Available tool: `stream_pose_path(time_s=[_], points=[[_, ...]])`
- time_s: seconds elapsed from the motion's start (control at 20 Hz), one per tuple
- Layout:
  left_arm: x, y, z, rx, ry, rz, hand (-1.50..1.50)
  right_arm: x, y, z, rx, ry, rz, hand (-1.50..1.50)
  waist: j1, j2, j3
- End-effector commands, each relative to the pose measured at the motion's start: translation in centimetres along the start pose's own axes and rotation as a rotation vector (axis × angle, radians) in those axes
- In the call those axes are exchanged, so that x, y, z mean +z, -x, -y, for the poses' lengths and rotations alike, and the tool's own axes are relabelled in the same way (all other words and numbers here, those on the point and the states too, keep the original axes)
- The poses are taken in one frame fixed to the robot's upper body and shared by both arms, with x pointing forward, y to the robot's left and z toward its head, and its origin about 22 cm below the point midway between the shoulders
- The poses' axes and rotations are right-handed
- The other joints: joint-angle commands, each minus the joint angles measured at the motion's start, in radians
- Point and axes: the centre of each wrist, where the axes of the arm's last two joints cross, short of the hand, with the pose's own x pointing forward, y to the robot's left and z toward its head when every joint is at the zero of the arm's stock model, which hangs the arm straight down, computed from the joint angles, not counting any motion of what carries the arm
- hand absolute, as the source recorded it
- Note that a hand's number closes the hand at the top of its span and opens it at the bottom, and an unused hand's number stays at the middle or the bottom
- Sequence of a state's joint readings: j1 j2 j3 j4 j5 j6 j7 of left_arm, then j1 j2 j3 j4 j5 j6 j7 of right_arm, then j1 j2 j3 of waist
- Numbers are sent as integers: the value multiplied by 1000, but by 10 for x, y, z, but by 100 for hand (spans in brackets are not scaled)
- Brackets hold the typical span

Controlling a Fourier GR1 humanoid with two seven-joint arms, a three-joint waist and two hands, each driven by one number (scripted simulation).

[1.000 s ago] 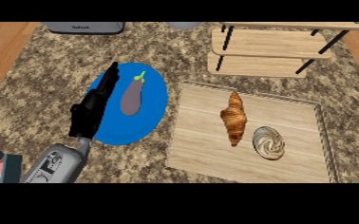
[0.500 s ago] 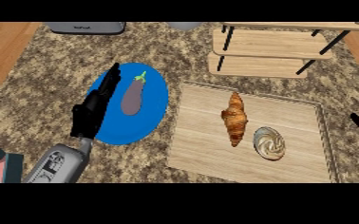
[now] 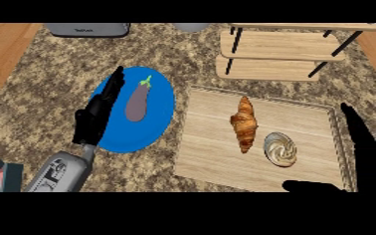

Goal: Pick the cupcake from the tray and place it in the tiered shelf

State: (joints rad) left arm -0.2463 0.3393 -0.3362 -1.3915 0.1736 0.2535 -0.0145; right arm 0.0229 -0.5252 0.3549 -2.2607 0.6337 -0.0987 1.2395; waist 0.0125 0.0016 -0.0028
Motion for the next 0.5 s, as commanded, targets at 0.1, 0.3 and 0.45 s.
stream_pose_path(time_s=[0.1, 0.3, 0.45], points=[[2, -4, 4, 8, -12, -10, 0, 3, -20, -8, 9, 12, -191, -150, -6, -2, 1], [-2, 8, -9, -11, -15, -9, 0, -1, -21, -27, 9, -3, -196, -150, -13, 0, 1], [-6, -9, 0, -19, 1, -3, 0, 8, -20, -31, 21, -13, -207, -150, -17, -4, 2]])
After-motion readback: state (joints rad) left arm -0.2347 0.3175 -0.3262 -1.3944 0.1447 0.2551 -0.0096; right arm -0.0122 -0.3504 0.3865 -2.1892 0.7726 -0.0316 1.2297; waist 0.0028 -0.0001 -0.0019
